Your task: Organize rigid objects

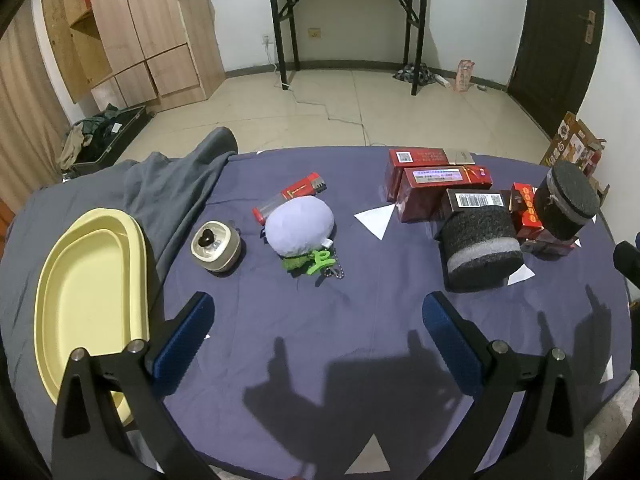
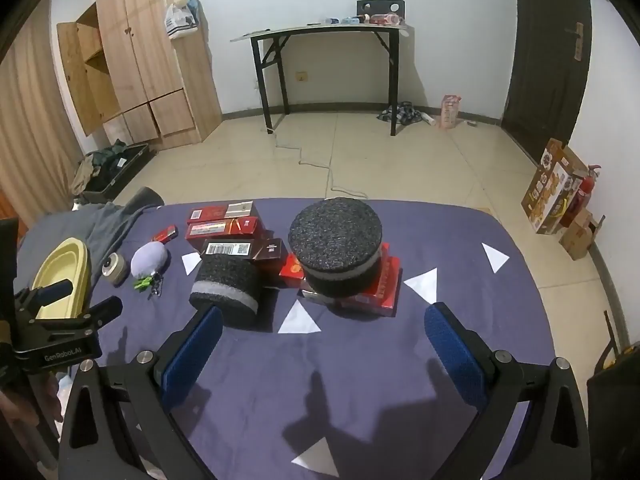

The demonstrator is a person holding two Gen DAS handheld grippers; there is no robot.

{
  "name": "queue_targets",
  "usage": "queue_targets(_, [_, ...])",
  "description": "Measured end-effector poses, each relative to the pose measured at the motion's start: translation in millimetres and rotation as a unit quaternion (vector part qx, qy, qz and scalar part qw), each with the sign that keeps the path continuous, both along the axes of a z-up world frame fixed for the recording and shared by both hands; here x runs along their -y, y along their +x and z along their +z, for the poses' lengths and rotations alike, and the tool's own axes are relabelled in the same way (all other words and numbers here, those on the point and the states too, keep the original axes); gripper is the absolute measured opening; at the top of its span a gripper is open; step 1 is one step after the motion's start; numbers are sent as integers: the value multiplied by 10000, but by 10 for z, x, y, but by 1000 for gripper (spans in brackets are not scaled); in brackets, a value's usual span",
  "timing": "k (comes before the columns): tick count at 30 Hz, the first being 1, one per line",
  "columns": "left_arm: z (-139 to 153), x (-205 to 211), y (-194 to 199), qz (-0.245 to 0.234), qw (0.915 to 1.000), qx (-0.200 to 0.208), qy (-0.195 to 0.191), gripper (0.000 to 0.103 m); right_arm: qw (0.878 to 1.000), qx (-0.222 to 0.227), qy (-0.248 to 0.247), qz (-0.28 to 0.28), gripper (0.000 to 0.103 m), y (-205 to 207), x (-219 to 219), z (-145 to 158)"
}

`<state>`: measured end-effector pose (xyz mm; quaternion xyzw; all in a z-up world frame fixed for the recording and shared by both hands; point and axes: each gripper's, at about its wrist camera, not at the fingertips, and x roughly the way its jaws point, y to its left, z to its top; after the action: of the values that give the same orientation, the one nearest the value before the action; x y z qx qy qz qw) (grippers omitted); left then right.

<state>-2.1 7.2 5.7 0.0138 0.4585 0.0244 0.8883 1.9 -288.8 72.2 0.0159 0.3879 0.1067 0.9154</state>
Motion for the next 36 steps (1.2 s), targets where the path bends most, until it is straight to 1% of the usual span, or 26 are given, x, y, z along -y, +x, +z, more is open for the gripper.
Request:
queue_targets(27, [-22, -51, 43, 27, 10000, 30, 64, 103, 10000, -89, -16, 20, 103, 66, -52, -89])
queue_targets(30, [-39, -80, 62, 60, 9999, 48, 134, 103, 9999, -75, -69, -13, 103, 42, -33, -130])
queue_targets(32, [-32, -105, 61, 86, 9999, 69, 100, 103, 9999, -97, -53, -70, 103, 31, -12, -157])
queue_targets(36, [-27, -112, 44, 68, 9998, 111, 156, 103, 9999, -91, -73, -66, 103, 44, -16, -165])
